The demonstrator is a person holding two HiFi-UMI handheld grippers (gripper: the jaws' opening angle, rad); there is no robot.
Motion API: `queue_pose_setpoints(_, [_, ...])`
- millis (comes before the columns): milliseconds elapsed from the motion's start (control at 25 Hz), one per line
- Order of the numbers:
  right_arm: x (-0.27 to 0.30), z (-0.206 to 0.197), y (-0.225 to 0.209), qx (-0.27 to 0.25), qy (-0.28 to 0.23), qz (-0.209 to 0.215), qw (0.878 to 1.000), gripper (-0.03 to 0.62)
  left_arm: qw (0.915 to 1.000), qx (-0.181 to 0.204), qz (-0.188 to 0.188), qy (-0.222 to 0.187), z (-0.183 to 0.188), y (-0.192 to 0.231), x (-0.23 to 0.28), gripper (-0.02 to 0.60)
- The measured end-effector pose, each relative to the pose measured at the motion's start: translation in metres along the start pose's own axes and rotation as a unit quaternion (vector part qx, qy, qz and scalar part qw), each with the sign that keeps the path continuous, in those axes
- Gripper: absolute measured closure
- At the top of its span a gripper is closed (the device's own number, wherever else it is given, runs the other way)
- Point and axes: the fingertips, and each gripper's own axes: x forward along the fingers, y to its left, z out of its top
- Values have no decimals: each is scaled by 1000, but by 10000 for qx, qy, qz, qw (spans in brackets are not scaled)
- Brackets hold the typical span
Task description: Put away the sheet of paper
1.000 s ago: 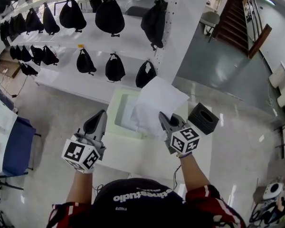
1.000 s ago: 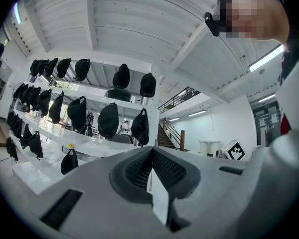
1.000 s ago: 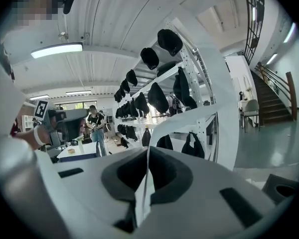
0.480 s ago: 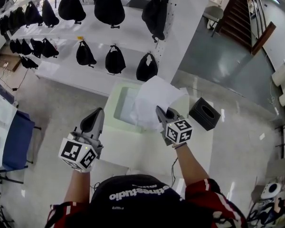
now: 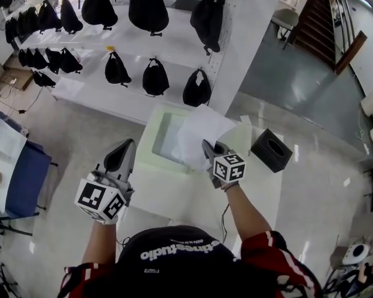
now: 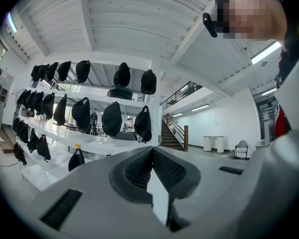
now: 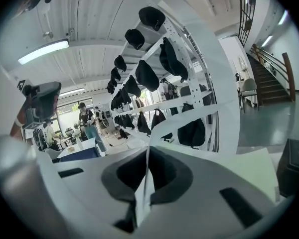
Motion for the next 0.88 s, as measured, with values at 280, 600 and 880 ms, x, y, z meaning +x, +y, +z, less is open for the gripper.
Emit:
queue_pose_setpoints(280, [18,-32,-11,477,258,-53,9985,591,9999,14,102,46,1,8,-6,578])
queue_pose_setpoints(600, [27,-61,-28,1002,479,-141,9937,591,9998,31,169,129,-4,15,-8,578])
queue_pose_setpoints(880, [35,-73,-33,1180,607,-97,9911,591,9996,23,258,138,-6,23,-9,578])
